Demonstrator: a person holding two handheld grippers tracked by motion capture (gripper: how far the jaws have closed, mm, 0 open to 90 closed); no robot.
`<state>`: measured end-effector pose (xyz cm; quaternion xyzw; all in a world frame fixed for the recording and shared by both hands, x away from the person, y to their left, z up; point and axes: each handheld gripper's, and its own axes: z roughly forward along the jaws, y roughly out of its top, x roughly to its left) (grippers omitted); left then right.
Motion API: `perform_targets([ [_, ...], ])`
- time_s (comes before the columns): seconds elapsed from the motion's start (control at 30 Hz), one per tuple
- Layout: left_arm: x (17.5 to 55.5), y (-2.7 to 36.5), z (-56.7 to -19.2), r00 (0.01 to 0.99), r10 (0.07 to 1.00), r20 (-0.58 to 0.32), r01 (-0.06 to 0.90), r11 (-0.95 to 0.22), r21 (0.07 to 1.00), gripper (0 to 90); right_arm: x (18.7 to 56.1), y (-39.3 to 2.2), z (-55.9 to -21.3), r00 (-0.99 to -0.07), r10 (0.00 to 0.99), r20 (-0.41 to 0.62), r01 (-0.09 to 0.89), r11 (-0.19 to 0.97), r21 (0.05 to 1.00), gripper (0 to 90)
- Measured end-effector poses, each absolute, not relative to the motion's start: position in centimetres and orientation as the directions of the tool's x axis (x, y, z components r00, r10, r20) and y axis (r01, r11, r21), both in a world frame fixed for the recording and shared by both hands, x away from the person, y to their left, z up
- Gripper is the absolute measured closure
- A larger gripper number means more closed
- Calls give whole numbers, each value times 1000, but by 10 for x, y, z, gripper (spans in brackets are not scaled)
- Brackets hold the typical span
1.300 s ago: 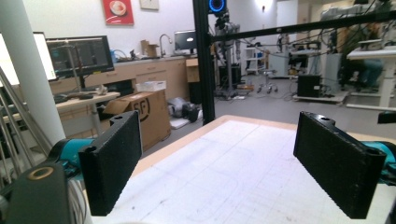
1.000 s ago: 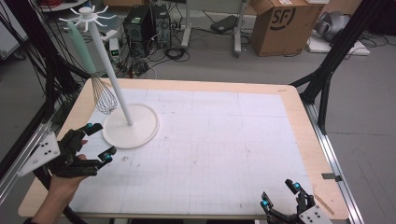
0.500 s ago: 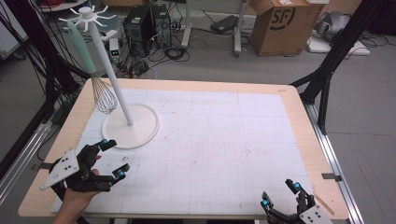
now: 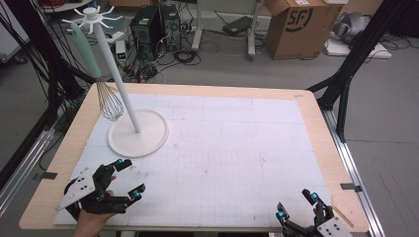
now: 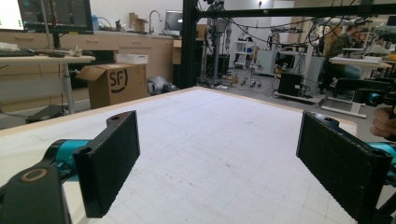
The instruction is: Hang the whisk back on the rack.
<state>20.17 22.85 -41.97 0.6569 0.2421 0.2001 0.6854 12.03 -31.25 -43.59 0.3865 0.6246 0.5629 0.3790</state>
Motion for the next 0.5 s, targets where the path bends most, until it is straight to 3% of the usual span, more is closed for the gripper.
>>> perform_targets([
  [0.5, 190, 224, -440, 760, 643, -93, 41, 95, 995, 120, 121, -311, -435, -424, 905, -34, 60, 65, 996, 152],
])
